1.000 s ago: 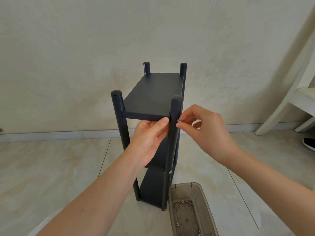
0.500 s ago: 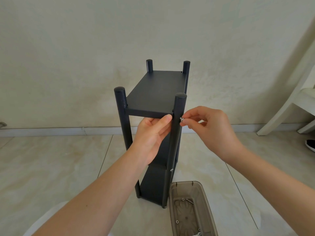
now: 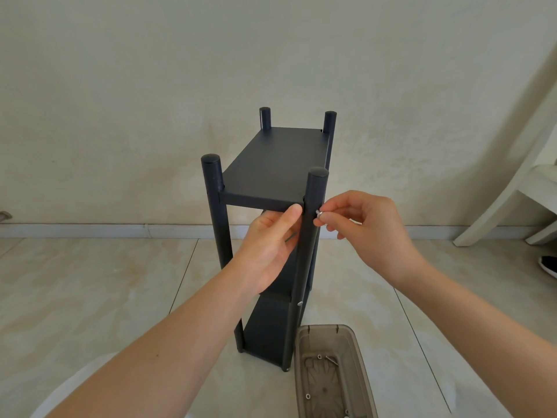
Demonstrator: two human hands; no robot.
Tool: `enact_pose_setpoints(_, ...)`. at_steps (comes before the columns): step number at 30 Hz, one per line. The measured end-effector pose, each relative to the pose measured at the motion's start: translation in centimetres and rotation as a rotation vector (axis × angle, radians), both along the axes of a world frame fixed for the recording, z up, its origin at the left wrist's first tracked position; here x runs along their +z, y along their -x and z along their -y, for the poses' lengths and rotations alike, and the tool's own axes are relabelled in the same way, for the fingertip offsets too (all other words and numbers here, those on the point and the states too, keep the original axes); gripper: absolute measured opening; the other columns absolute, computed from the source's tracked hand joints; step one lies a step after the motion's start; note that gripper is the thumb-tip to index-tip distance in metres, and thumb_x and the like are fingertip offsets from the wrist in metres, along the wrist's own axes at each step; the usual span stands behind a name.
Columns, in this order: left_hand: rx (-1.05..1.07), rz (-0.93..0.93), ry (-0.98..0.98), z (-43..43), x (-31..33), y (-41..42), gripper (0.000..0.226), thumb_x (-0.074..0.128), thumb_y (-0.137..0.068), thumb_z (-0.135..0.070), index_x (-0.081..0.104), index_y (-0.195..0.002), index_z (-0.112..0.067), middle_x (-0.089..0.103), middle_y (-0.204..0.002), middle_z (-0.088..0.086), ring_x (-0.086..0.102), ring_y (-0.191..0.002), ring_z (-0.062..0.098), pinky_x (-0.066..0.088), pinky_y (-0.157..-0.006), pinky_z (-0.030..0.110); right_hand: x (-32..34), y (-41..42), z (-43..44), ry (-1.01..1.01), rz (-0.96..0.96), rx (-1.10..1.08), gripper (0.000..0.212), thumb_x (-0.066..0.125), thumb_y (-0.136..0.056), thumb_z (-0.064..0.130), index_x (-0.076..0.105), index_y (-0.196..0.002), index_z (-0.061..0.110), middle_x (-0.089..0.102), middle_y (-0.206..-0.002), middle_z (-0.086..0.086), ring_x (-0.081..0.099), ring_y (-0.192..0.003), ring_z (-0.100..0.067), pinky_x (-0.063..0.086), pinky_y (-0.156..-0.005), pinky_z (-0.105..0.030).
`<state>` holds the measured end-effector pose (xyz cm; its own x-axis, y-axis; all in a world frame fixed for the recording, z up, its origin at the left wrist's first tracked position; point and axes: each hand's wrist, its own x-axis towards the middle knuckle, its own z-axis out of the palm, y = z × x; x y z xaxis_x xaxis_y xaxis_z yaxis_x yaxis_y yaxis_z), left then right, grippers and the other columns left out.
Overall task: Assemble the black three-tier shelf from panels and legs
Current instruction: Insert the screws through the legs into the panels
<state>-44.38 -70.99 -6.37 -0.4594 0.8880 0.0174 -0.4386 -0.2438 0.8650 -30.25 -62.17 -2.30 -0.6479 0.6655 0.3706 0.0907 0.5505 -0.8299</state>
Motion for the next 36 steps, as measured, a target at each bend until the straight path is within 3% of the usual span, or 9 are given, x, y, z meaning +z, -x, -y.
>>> enact_pose_setpoints(16,0.019,-0.073,0.013,-0.3,0.3,-0.2,0.015,0.067,-0.082,-0.039,0.081,-0.085,-0.035,0.077,-0.109,0.000,0.072,-0.108,0.017,0.057,-0.081,0.021,-0.2,0.3,-0.1,0.295,-0.080,0.029,0.007,0.069,-0.092,0.015,0.066,-0.085,0.016,0.076,-0.078,0.002,0.068,-0.067,-0.007,0.057,-0.068,-0.022)
enact_pose_setpoints(21,0.020,-0.051,0.015,-0.3,0.3,0.0,0.014,0.069,-0.082,-0.036,0.081,-0.087,-0.032,0.077,-0.110,0.002,0.072,-0.107,0.018,0.058,-0.079,0.023,0.1,0.3,-0.4,0.154,-0.040,-0.035,0.017,0.073,-0.088,0.020,0.062,-0.099,0.026,0.070,-0.082,0.009,0.068,-0.075,-0.009,0.055,-0.068,-0.024)
enact_pose_setpoints(24,0.019,-0.055,0.025,-0.3,0.1,0.0,0.014,0.069,-0.082,-0.035,0.081,-0.086,-0.031,0.077,-0.109,0.002,0.072,-0.106,0.019,0.058,-0.078,0.022,0.7,0.0,-0.7,-0.032,0.037,0.053,0.050,0.069,-0.091,0.017,0.048,-0.130,0.040,0.058,-0.105,0.012,0.065,-0.084,-0.008,0.055,-0.073,-0.020)
enact_pose_setpoints(26,0.023,-0.066,0.036,-0.2,0.0,-0.1,0.013,0.069,-0.081,-0.035,0.081,-0.083,-0.031,0.077,-0.107,0.001,0.073,-0.106,0.018,0.058,-0.077,0.021,1.2,-0.1,-0.9,-0.082,0.071,0.167,0.067,0.064,-0.094,0.010,0.036,-0.140,0.050,0.051,-0.112,0.010,0.064,-0.084,-0.004,0.051,-0.073,-0.014)
enact_pose_setpoints(29,0.057,-0.101,0.056,-0.2,-0.1,-0.1,0.016,0.068,-0.079,-0.038,0.080,-0.084,-0.029,0.077,-0.105,0.001,0.073,-0.104,0.017,0.058,-0.075,0.020,1.6,0.0,-1.0,-0.093,0.113,0.239,0.069,0.060,-0.096,0.009,0.033,-0.141,0.054,0.048,-0.112,0.003,0.064,-0.084,-0.005,0.052,-0.073,-0.017)
enact_pose_setpoints(36,0.105,-0.136,0.070,-0.5,-0.4,0.0,0.034,0.065,-0.078,-0.041,0.069,-0.103,-0.019,0.077,-0.104,-0.001,0.073,-0.103,0.017,0.058,-0.078,0.023,1.9,0.7,-0.6,-0.057,0.077,0.292,0.066,0.061,-0.094,0.002,0.037,-0.140,0.042,0.049,-0.106,-0.006,0.064,-0.075,-0.006,0.059,-0.073,-0.027)
